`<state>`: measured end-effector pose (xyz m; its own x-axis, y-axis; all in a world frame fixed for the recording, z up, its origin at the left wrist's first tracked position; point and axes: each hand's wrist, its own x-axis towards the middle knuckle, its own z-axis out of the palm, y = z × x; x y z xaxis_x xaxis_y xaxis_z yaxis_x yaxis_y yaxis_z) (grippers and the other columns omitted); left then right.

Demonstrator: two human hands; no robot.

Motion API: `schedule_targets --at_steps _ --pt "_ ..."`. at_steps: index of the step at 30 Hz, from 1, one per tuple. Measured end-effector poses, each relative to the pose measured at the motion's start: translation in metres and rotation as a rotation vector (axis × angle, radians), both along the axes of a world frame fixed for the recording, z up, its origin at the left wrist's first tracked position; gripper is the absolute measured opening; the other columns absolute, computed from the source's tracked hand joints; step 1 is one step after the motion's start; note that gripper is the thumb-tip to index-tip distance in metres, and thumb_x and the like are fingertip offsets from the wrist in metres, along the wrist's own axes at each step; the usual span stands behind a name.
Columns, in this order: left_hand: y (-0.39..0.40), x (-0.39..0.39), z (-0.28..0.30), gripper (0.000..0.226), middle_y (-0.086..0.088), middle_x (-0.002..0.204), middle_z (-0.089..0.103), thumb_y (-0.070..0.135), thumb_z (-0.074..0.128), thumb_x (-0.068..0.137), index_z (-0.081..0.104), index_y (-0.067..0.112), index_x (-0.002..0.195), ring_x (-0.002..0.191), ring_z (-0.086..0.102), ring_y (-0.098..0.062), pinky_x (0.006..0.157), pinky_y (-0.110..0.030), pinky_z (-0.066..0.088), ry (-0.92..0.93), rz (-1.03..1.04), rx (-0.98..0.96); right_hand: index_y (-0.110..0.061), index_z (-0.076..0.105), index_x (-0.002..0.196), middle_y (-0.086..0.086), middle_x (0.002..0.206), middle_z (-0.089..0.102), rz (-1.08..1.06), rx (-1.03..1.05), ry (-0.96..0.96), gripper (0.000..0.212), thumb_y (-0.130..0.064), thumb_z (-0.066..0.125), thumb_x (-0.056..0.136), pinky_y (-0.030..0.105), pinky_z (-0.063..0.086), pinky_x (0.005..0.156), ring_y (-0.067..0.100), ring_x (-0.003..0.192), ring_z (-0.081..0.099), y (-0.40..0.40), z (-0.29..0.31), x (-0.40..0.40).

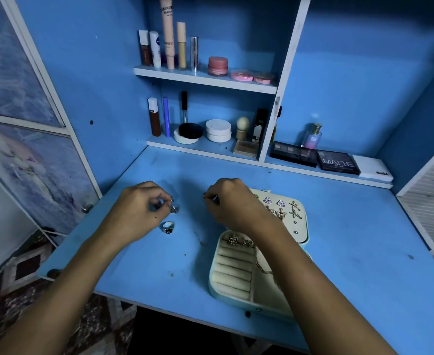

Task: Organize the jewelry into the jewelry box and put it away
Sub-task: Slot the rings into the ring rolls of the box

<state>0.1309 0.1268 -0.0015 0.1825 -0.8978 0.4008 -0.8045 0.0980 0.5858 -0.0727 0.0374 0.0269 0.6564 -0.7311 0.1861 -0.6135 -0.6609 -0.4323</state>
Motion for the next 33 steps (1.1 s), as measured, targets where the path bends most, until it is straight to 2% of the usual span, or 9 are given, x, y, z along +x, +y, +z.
schedule_targets --at_steps 4,8,11,15,19,22,24,29,33 --pt "0.000 -0.019 0.006 0.007 0.009 0.088 0.069 0.003 0.075 0.082 0.076 0.011 0.081 0.073 0.070 -0.006 0.069 -0.030 0.057 0.090 -0.042 -0.017 -0.005 0.074 0.080 0.011 0.081 0.068 -0.037 -0.063 -0.106 0.017 -0.013 0.061 0.089 0.039 0.051 0.072 0.027 0.077 0.060 0.006 0.000 -0.021" --pt "0.003 -0.042 0.013 0.009 0.009 0.088 0.069 0.004 0.079 0.079 0.077 0.012 0.080 0.075 0.068 -0.005 0.061 -0.018 0.053 0.091 -0.103 -0.069 -0.006 0.073 0.078 0.007 0.079 0.069 -0.058 -0.092 -0.210 0.015 -0.018 0.066 0.084 0.039 0.054 0.070 0.023 0.074 0.065 0.014 -0.004 -0.041" --pt "0.006 -0.057 0.017 0.007 0.009 0.087 0.069 0.010 0.082 0.077 0.076 0.012 0.079 0.077 0.067 -0.001 0.064 -0.018 0.052 0.085 -0.130 -0.086 -0.008 0.077 0.080 0.004 0.078 0.071 -0.046 -0.130 -0.294 0.011 -0.019 0.075 0.081 0.036 0.055 0.069 0.018 0.070 0.066 0.021 -0.005 -0.052" --pt "0.012 -0.073 0.018 0.010 0.016 0.086 0.071 0.012 0.081 0.079 0.075 0.019 0.082 0.081 0.067 0.002 0.066 -0.011 0.049 0.074 -0.188 -0.061 -0.013 0.077 0.080 -0.003 0.075 0.072 -0.092 -0.145 -0.364 0.003 -0.014 0.079 0.080 0.025 0.050 0.066 0.011 0.067 0.063 0.033 -0.006 -0.067" --pt "0.020 -0.084 0.016 0.012 0.023 0.086 0.071 0.019 0.079 0.082 0.072 0.025 0.089 0.088 0.064 0.009 0.072 -0.008 0.045 0.075 -0.225 -0.003 -0.016 0.077 0.090 -0.006 0.088 0.074 -0.169 -0.074 -0.377 0.007 -0.015 0.079 0.083 0.016 0.050 0.072 0.007 0.082 0.064 0.046 -0.016 -0.084" --pt "0.026 -0.089 0.012 0.008 0.024 0.095 0.071 0.023 0.077 0.085 0.073 0.025 0.092 0.093 0.062 0.011 0.079 -0.009 0.045 0.051 -0.287 -0.024 -0.015 0.077 0.089 -0.007 0.104 0.069 -0.172 -0.064 -0.380 0.006 -0.013 0.078 0.083 0.003 0.041 0.074 -0.008 0.078 0.059 0.055 -0.025 -0.093" --pt "0.029 -0.091 0.008 0.010 0.021 0.099 0.071 0.031 0.073 0.087 0.074 0.023 0.092 0.098 0.062 0.006 0.086 -0.011 0.044 0.035 -0.339 -0.049 -0.014 0.077 0.089 -0.007 0.101 0.064 -0.155 -0.068 -0.400 0.006 -0.011 0.078 0.083 0.000 0.037 0.073 -0.014 0.075 0.053 0.060 -0.030 -0.098" --pt "0.034 -0.094 0.000 0.020 0.020 0.093 0.064 0.041 0.064 0.088 0.076 0.024 0.090 0.093 0.058 -0.005 0.084 -0.016 0.042 -0.029 -0.374 -0.101 -0.019 0.080 0.090 -0.007 0.088 0.069 -0.124 -0.149 -0.407 0.013 -0.019 0.072 0.080 0.005 0.039 0.069 -0.007 0.074 0.050 0.071 -0.038 -0.101" --pt "0.035 -0.095 -0.004 0.018 0.022 0.089 0.067 0.040 0.066 0.087 0.077 0.025 0.090 0.089 0.058 -0.004 0.080 -0.019 0.045 -0.031 -0.394 -0.100 -0.024 0.081 0.094 -0.009 0.089 0.071 -0.071 -0.178 -0.424 0.016 -0.024 0.072 0.081 0.012 0.048 0.073 0.004 0.080 0.063 0.079 -0.044 -0.104"
